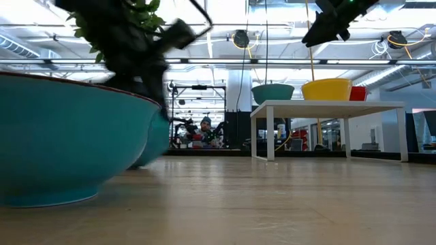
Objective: Pick & Place Mini bowls
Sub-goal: Stack the blue bowl on the blue bowl on the shelf
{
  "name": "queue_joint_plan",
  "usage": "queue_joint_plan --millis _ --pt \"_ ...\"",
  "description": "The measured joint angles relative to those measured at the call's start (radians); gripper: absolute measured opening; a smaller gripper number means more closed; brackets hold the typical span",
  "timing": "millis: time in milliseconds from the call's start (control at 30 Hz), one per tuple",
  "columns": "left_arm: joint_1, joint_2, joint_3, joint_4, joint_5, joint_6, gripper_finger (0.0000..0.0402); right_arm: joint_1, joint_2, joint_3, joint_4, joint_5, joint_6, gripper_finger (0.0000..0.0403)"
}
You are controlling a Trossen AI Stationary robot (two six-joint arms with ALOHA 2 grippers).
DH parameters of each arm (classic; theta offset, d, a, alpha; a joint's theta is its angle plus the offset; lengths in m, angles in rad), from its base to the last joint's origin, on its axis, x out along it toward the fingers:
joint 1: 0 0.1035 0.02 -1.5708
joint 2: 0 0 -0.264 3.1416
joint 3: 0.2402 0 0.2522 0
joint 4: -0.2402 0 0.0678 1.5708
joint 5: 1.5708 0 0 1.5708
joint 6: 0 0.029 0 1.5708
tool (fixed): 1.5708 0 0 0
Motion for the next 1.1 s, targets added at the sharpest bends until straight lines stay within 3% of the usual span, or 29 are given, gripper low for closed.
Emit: queue_joint_plan --millis 300,433,567,867,1100 --pt "0.186 0.116 0.006 0.4 0.005 0.255 0.0013 0.0 0.0 0.0 0.0 0.0 0.0 0.013" --pt "0.236 0.17 0.069 0.42 0.025 0.349 0.0018 0.0 0.0 0.0 0.0 0.0 0.0 0.013" --pt "0.254 0.236 0.194 0.326 0.056 0.495 0.0015 0.0 0.0 0.0 0.0 0.0 0.0 0.013" --pt "0.254 0.371 0.544 -0.104 0.069 0.835 0.0022 0.0 0.0 0.0 0.0 0.0 0.0 0.013" --pt "0.241 0.427 0.628 -0.256 0.087 0.898 0.0024 0.0 0.0 0.0 -0.004 0.0 0.001 0.013"
